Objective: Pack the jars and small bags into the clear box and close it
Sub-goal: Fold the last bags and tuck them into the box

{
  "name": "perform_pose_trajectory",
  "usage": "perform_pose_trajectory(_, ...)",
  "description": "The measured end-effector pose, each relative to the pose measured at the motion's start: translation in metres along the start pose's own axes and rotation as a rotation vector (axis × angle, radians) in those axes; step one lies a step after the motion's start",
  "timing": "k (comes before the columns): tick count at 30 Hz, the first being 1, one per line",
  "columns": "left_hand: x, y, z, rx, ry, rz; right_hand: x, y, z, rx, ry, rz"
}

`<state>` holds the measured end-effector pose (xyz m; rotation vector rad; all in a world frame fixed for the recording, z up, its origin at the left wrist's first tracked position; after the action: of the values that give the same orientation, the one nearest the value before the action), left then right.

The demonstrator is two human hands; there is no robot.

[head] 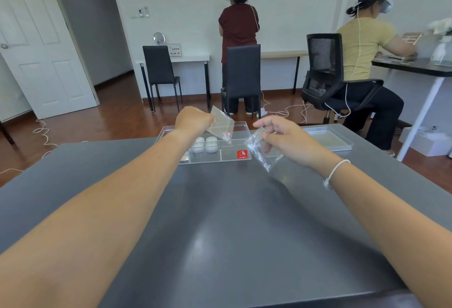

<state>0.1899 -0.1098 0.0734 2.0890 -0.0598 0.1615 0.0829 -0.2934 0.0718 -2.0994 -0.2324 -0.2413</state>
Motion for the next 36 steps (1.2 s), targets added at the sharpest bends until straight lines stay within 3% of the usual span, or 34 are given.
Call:
perform_pose_trajectory(10, 0.004, 0.006, 0.008, 0.244, -0.006, 0.041, 0.029, -0.01, -0.028, 0.21, 0.193, 0.051)
perform_pose_trajectory(18, 0.006, 0.002, 0.011, 0.271, 0.013, 0.063, 0.049, -0.001, -0.031, 0.276, 0.245, 0.136)
perform_pose_trajectory(28, 0.008, 0.0, 0.014, 0.218, -0.071, 0.032, 0.062, 0.018, -0.013, 0.21, 0.188, 0.21)
perform_pose_trajectory(36, 0.006, 0.002, 0.019, 0.236, -0.117, 0.037, 0.068, 0.027, 0.002, 0.09, 0.128, 0.163)
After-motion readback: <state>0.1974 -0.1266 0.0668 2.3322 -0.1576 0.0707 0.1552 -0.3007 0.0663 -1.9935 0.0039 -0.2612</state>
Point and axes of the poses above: each hand's wrist, its own x-axis towards the middle knuckle, its own z-axis out of the palm, y = z × x, the point moved 10 cm from there along x, towards the middle knuckle, and after that the axes turned 2 degrees about -y, right-handed, at the moved point
